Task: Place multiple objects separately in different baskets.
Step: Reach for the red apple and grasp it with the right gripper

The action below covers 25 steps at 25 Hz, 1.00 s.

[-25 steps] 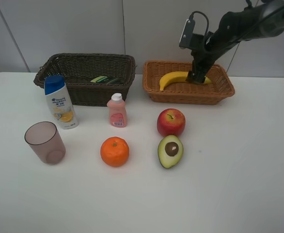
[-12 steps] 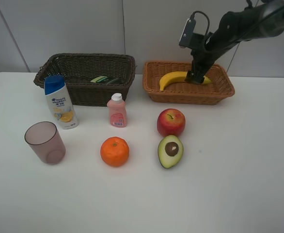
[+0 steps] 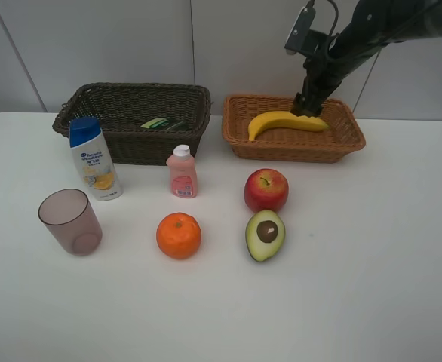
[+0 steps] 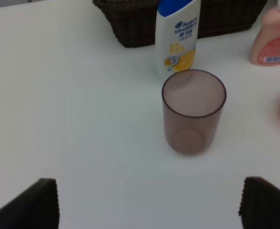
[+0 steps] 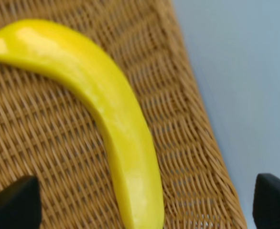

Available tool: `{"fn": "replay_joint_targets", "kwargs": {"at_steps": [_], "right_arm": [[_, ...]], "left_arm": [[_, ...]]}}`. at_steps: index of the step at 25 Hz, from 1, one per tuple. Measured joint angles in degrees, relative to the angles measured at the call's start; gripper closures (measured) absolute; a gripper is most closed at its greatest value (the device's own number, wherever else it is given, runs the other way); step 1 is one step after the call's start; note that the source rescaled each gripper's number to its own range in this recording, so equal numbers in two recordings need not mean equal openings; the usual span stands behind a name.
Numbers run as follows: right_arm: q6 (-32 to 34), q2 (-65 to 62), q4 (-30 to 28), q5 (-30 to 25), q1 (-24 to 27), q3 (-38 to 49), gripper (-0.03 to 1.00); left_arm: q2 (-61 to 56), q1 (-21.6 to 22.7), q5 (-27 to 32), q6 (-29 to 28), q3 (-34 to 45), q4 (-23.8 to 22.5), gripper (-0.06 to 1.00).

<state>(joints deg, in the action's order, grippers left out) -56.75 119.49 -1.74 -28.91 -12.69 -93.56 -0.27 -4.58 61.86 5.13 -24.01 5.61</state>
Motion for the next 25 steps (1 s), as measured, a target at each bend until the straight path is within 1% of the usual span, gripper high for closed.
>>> {"fn": "replay_joint_targets", "kwargs": {"at_steps": [2, 5, 9, 11, 15, 18, 20, 25], "right_arm": [[3.84, -1.07, 0.06, -0.82, 0.0, 0.0, 0.07], [13.05, -2.89, 0.46, -2.45, 0.0, 0.0, 0.07], [30.25, -5.22, 0.86, -6.37, -0.05, 0.0, 0.07], [39.01, -6.04, 0.05, -8.54, -0.38, 0.0, 0.07], [50.72, -7.63, -1.51, -13.33, -1.97, 0.0, 0.07], [55.86, -8.44, -1.9, -16.98, -3.7, 0.0, 0.07], [57.93, -8.49, -1.96, -19.32, -5.04, 0.0, 0.07], [60.47, -8.49, -2.0, -24.3, -8.92, 0.0, 0.07]], "left_arm": [[0.0, 0.0, 0.0, 0.0, 0.0, 0.0, -0.05], [0.0, 0.0, 0.0, 0.0, 0.0, 0.0, -0.05], [0.0, 0.0, 0.0, 0.0, 0.0, 0.0, -0.05], [0.0, 0.0, 0.0, 0.0, 0.0, 0.0, -0.05], [0.0, 0.0, 0.0, 0.0, 0.0, 0.0, -0.05], [0.0, 0.0, 0.0, 0.0, 0.0, 0.0, -0.05], [0.0, 0.0, 0.0, 0.0, 0.0, 0.0, -0.05], [0.0, 0.0, 0.0, 0.0, 0.0, 0.0, -0.05]]}}
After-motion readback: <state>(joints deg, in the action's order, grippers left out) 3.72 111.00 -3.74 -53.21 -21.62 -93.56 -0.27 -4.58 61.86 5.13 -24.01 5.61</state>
